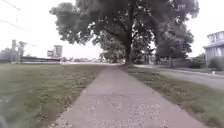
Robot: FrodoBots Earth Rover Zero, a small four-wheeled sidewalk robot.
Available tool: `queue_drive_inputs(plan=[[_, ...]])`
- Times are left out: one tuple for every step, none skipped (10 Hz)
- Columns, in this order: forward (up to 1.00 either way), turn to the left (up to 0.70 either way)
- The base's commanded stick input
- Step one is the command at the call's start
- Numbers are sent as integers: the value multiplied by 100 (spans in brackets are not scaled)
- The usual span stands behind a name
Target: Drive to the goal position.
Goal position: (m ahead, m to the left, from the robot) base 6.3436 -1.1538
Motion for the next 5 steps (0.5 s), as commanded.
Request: queue_drive_inputs(plan=[[70, 0], [70, 0], [70, 0], [70, -7], [70, -35]])
